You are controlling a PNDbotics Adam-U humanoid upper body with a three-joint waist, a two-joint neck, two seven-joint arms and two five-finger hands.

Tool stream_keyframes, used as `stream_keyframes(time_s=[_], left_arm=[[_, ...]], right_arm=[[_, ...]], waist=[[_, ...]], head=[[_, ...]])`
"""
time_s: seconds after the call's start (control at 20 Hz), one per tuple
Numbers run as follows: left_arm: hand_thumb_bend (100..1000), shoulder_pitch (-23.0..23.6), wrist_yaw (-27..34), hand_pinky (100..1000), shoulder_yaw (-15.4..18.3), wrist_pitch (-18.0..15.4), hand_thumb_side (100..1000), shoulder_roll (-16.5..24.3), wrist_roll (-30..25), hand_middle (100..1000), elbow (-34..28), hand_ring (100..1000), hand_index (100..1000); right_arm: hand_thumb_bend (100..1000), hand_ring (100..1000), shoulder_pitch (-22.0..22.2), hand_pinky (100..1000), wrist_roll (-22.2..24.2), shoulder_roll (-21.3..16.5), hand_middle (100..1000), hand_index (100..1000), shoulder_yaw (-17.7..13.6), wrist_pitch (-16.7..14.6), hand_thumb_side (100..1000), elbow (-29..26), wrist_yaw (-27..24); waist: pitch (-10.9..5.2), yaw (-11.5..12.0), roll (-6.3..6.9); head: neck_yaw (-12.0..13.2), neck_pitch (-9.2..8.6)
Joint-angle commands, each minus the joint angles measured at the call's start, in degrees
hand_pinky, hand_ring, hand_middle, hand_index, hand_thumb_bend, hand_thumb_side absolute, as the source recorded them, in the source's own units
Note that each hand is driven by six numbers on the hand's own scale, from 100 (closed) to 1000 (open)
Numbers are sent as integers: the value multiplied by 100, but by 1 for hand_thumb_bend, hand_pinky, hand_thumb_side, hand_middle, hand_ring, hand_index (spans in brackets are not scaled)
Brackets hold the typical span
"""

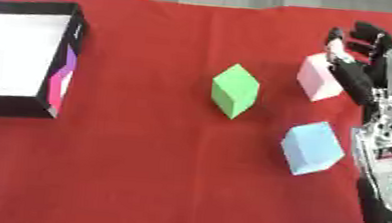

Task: Pick up the objects with one hand, pass them to the other hand, and then place them into the box on the other side of the table.

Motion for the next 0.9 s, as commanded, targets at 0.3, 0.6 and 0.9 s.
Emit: stream_keyframes(time_s=[0.3,0.6,0.9], left_arm=[[260,48,-32,723,54,7,844,276,21,711,-63,992,658],[259,86,-50,723,52,12,845,324,18,711,-54,993,658],[258,119,-69,724,41,20,847,371,5,711,-45,993,657]], right_arm=[[263,826,-927,750,766,-1186,788,835,425,449,399,146,-403],[304,836,-1633,775,1760,-2037,807,851,941,932,418,250,-751],[363,850,-2152,805,3032,-2823,832,868,1383,1261,425,200,-947]], waist=[[-138,-44,-137],[-178,-46,-211],[-208,-59,-277]], head=[[37,-24],[31,-5],[26,-5]])
